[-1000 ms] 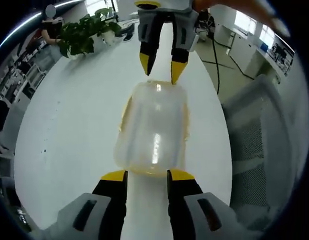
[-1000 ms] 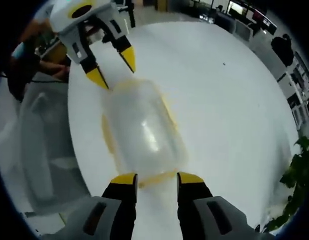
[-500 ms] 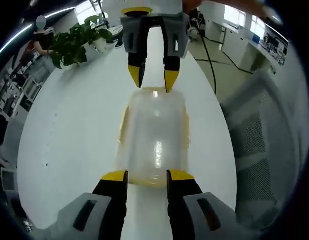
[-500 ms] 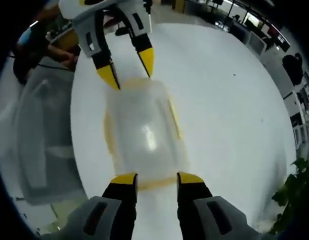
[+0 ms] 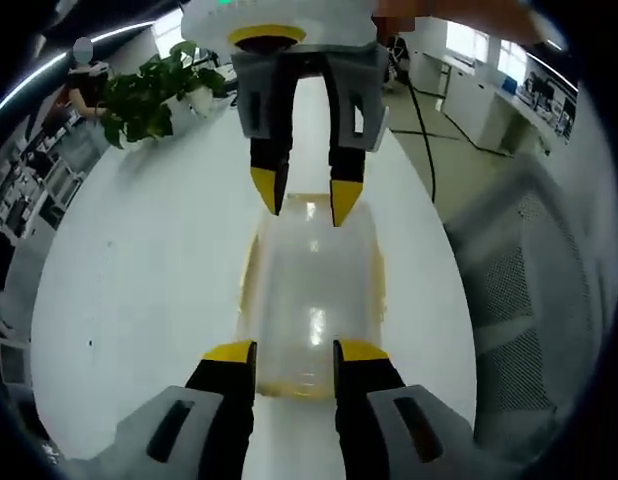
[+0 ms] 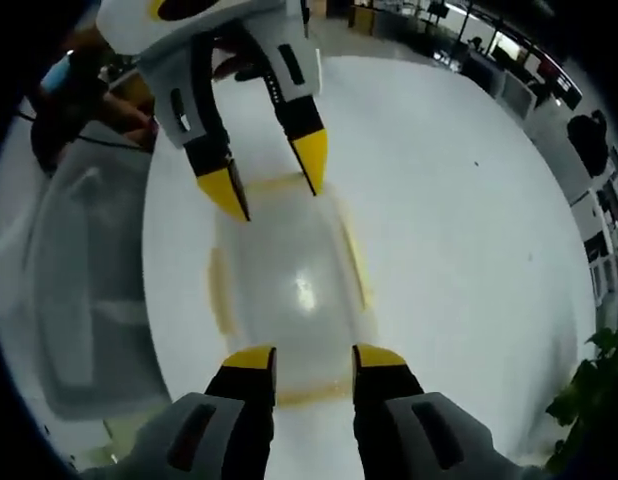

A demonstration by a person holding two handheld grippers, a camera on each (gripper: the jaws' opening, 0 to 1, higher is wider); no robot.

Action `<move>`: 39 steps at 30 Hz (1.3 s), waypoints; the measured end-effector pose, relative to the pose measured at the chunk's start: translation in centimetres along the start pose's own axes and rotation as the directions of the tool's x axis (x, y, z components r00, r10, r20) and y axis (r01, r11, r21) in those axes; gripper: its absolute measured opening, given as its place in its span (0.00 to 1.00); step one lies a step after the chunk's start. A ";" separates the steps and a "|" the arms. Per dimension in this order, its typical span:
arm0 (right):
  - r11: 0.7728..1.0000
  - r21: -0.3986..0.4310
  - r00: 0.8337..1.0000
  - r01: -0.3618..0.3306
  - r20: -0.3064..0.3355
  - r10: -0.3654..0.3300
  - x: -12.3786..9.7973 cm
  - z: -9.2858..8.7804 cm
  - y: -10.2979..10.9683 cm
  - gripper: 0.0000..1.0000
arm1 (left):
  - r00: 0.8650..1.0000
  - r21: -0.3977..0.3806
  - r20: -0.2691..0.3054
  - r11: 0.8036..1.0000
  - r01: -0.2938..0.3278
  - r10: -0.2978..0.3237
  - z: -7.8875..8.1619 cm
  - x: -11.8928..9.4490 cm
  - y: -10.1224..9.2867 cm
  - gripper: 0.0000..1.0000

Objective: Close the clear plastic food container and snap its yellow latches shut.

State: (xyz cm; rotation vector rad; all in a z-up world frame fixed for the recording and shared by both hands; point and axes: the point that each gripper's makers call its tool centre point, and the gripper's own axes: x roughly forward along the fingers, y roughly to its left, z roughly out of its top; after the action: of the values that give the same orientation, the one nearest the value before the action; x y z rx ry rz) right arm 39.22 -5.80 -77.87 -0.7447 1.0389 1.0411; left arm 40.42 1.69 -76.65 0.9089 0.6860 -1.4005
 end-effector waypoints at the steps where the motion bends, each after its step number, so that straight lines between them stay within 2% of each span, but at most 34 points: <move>1: 1.000 -0.004 1.000 -0.001 0.003 0.001 0.1 0.1 0.0 0.28 | 1.000 0.000 0.005 1.000 0.001 -0.001 0.1 0.0 0.0 0.30; 10: 1.000 -0.009 0.999 -0.011 0.032 0.011 0.6 1.1 0.3 0.28 | 1.000 -0.012 0.030 1.000 0.011 -0.010 0.6 0.4 -0.1 0.30; 21: 1.000 -0.022 0.998 -0.011 0.065 0.012 1.0 2.4 0.6 0.28 | 0.997 -0.016 0.074 1.000 0.027 -0.025 2.2 1.4 -0.6 0.32; 30: 1.000 -0.018 0.996 -0.005 0.086 0.007 1.3 2.8 0.1 0.27 | 0.996 -0.038 0.081 0.999 0.029 -0.026 2.0 1.5 -0.6 0.32; 39: 1.000 -0.029 0.996 -0.004 0.093 0.007 1.6 3.6 -0.4 0.27 | 0.996 -0.045 0.083 0.998 0.046 -0.042 1.8 2.0 -1.5 0.34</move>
State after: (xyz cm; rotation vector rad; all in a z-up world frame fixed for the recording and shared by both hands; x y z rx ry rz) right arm 40.99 -2.30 -78.06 -0.7100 0.9479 1.0873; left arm 38.88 -0.84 -77.60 0.7993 0.6774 -1.4470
